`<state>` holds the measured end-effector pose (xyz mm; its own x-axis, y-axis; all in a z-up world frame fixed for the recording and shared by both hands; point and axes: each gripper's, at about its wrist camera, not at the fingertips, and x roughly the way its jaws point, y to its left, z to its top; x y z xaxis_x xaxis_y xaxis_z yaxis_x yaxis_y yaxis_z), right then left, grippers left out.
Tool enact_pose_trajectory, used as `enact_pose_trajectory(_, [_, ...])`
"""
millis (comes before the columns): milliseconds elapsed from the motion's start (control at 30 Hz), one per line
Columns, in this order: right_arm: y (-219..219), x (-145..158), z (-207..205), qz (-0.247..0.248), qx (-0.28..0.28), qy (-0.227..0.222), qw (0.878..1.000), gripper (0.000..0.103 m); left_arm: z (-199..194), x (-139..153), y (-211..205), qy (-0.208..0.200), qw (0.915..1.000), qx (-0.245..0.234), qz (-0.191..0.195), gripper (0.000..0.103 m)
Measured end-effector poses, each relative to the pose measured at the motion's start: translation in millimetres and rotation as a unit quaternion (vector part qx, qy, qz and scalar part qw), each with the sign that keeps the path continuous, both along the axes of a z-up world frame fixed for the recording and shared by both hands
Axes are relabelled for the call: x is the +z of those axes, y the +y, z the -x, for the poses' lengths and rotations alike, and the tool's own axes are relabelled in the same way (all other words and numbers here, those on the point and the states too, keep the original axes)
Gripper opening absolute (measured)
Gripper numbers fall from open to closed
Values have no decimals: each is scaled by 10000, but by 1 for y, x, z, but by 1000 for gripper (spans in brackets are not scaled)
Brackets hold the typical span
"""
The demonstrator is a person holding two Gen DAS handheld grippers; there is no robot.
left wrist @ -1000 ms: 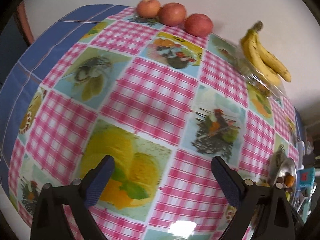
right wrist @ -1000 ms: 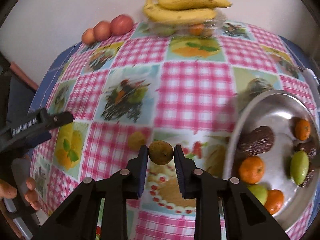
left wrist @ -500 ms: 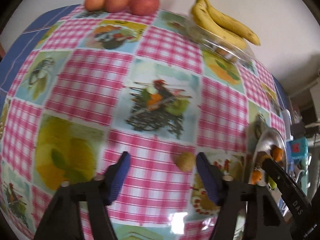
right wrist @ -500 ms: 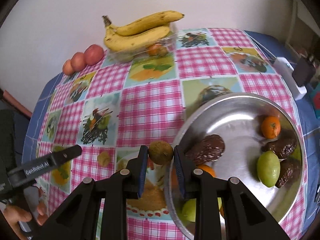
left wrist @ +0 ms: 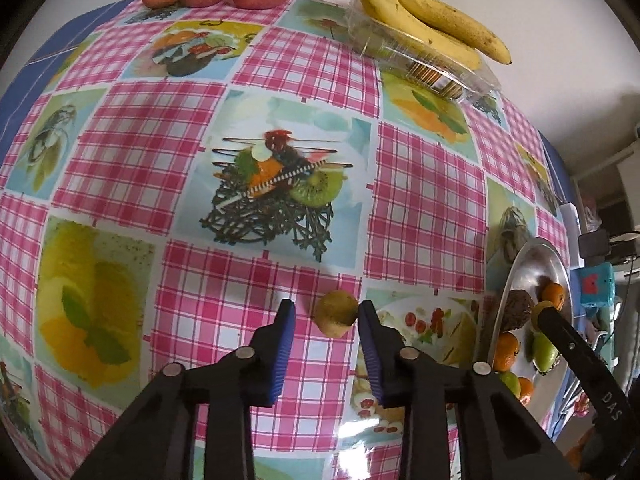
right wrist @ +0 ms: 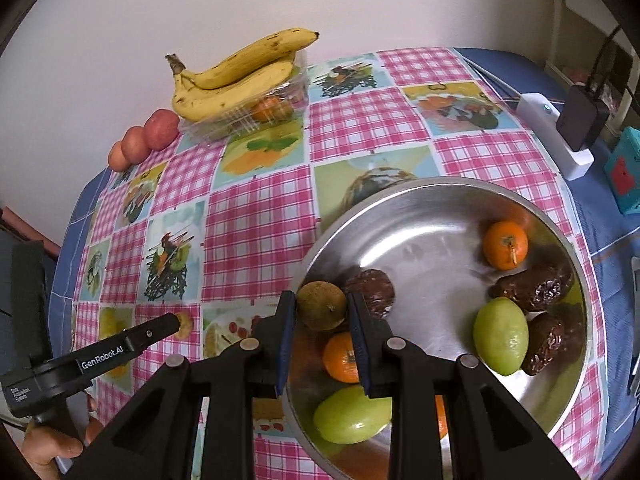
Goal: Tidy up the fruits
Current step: 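Grasp a small yellow round fruit with the left tool while the right tool holds its fruit, then carry both small fruits into the steel bowl and open both tools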
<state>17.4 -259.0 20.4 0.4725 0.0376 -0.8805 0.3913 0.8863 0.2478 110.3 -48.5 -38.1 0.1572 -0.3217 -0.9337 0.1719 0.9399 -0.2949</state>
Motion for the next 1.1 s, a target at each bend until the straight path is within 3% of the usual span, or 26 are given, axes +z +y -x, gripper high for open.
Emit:
enact_pose_trajectory(267, [-3, 1, 2, -59, -40, -37, 10000, 28, -1, -1, -6, 45, 9999, -79, 72, 24])
enact_pose_trajectory(433, [-8, 1, 4, -98, -106, -64, 9999, 28, 1, -2, -7, 51, 9999, -52, 95, 24])
enact_pose_trajectory(600, [-19, 2, 9, -160, -249, -101, 9995, 28, 6, 7, -4, 102, 9990, -37, 434, 23])
enact_pose_trajectory(833, [-47, 2, 24, -95, -688, -80, 9976, 28, 24, 37, -45, -190, 9952, -625, 725, 23])
enact_pose_trajectory(1100, [-76, -4, 44, 56, -1088, 37, 9940, 28, 47, 38, -102, -189, 9869, -1396, 785, 24])
